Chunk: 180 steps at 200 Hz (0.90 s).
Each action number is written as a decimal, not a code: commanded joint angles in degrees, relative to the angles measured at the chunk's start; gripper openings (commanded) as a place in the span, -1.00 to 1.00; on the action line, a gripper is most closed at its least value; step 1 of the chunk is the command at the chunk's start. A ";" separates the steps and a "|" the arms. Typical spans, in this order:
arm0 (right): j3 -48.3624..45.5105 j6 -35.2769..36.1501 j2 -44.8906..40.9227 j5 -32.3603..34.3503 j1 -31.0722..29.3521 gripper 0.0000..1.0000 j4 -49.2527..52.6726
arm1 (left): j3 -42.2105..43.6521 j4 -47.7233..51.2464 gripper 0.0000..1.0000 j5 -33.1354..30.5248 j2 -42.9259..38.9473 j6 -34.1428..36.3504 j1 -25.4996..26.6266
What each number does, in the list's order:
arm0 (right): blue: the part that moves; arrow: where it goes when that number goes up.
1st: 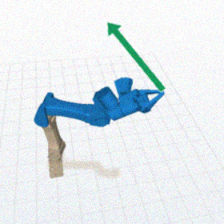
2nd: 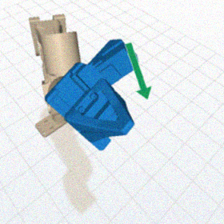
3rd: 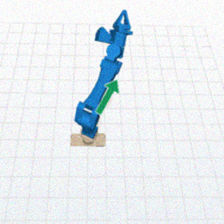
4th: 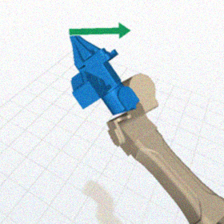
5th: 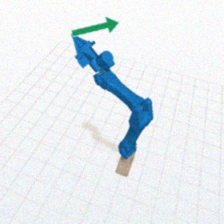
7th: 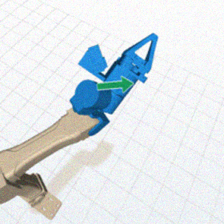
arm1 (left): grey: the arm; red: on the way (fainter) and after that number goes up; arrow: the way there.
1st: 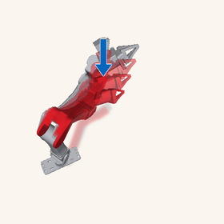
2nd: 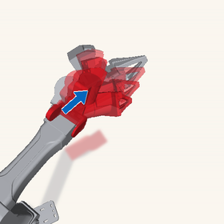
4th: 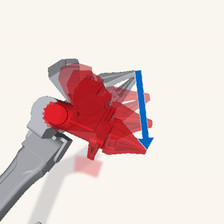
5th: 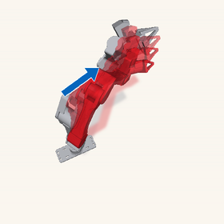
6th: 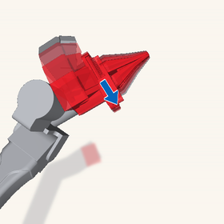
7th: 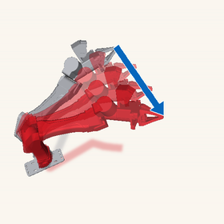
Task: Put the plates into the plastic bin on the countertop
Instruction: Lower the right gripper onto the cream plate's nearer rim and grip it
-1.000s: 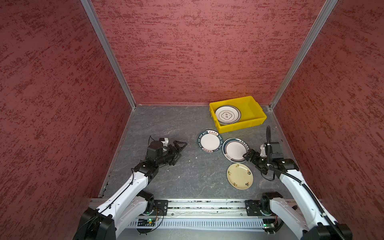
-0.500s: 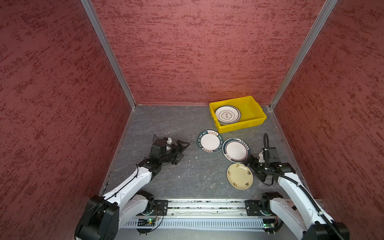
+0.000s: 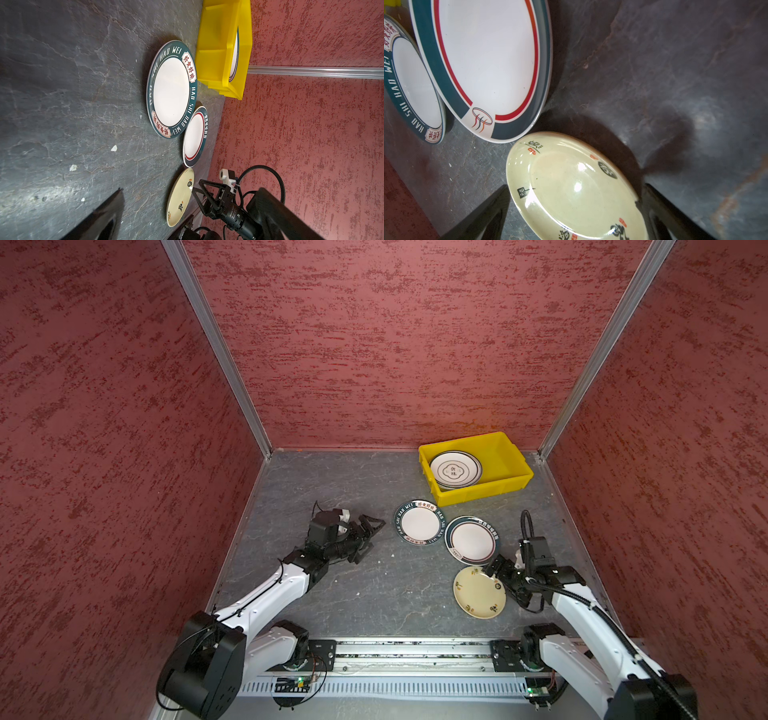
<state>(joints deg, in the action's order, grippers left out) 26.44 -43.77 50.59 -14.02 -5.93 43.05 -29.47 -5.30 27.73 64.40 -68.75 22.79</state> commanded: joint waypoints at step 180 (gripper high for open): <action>-3.26 -6.72 2.82 -1.59 -5.13 0.32 -4.53 | -0.17 -3.78 0.99 2.85 3.15 -0.23 -0.82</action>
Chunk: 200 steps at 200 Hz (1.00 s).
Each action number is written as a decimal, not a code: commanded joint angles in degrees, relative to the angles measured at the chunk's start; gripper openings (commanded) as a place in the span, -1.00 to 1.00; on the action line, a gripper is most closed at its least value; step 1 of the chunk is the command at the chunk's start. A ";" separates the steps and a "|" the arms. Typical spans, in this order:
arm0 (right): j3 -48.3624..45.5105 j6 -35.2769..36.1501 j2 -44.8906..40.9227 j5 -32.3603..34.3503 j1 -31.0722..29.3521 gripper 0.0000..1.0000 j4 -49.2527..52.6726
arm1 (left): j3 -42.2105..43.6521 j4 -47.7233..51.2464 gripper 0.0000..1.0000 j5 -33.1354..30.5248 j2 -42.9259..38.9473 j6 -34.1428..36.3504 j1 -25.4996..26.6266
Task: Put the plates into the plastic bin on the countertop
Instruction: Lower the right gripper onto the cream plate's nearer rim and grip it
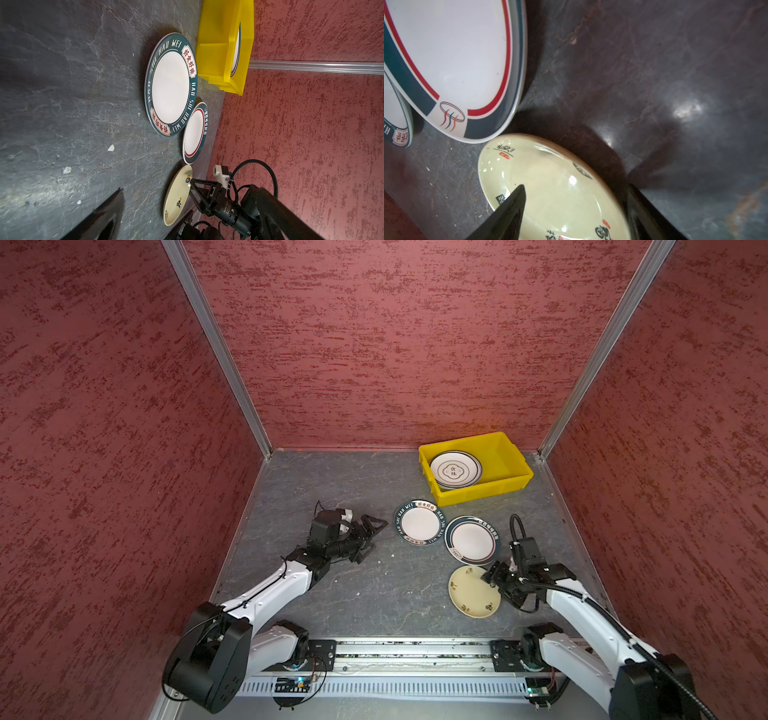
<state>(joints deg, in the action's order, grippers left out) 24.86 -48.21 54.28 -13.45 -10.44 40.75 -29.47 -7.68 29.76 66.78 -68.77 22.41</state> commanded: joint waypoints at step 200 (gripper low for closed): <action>-8.84 -5.13 -8.14 -5.23 -2.83 -0.70 -5.94 | -1.47 -0.71 0.99 2.60 2.65 0.58 -2.55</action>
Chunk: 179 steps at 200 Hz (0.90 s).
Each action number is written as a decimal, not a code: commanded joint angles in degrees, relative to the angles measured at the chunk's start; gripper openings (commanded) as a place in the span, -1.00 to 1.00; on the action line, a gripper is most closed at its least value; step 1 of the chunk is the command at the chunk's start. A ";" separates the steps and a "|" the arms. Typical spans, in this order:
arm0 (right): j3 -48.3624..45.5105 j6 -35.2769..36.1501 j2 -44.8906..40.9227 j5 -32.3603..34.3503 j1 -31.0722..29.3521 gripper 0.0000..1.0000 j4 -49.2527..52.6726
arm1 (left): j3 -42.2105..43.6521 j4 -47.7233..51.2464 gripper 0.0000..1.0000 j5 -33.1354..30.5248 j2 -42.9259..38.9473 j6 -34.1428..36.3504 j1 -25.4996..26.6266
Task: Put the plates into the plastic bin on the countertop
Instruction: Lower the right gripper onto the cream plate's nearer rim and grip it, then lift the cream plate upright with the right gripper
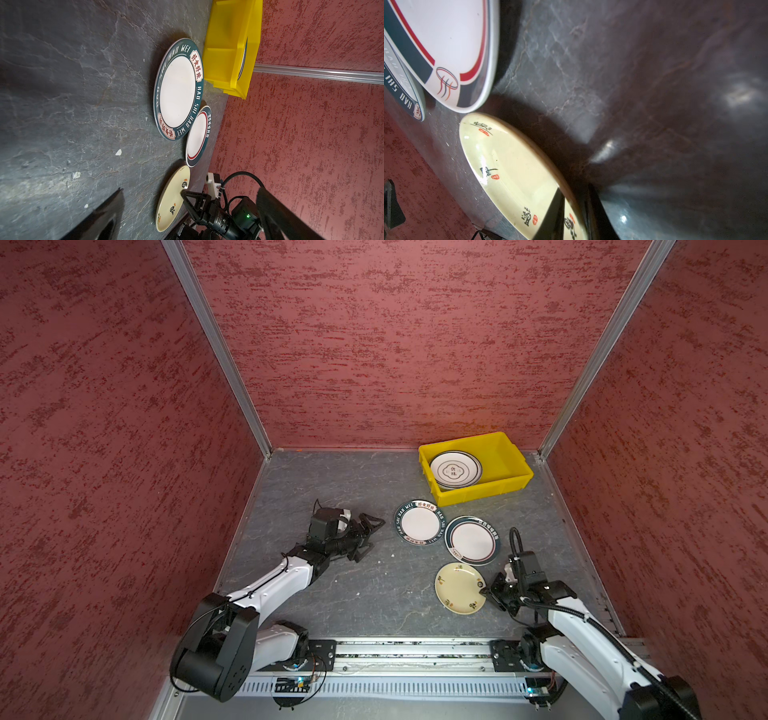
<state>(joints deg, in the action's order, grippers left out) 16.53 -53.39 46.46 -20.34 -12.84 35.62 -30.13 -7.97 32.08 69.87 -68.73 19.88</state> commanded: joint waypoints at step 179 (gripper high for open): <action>0.08 1.12 -3.20 0.80 -0.54 -1.00 -5.67 | 0.69 -0.99 0.99 -0.13 -0.46 0.54 -0.15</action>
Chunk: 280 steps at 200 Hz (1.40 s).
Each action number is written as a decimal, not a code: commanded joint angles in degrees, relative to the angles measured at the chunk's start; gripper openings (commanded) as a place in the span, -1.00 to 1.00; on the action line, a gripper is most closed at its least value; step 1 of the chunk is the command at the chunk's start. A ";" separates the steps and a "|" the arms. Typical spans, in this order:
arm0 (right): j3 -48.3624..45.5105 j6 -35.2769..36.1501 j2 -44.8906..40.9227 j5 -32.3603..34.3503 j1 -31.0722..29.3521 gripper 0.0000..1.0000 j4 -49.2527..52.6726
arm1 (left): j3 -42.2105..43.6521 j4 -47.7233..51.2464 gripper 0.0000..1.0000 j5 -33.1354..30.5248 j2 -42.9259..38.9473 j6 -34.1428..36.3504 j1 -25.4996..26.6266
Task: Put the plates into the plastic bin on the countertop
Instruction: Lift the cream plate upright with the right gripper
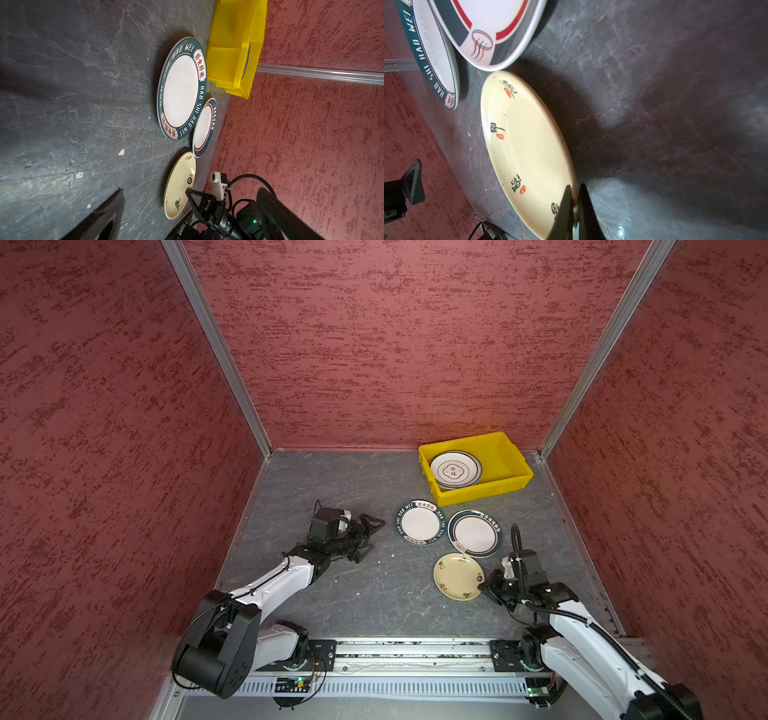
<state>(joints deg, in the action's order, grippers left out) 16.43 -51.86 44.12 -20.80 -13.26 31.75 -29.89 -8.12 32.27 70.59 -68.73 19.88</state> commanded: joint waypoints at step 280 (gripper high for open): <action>10.86 2.72 5.76 -8.68 -0.97 -1.00 -15.40 | 5.40 -1.93 0.99 -3.18 -7.65 -0.18 -1.11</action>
<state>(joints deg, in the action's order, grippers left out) 23.88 -48.86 50.09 -28.25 -13.80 19.84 -25.17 -8.64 29.67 64.01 -68.77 19.18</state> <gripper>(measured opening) 0.070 0.994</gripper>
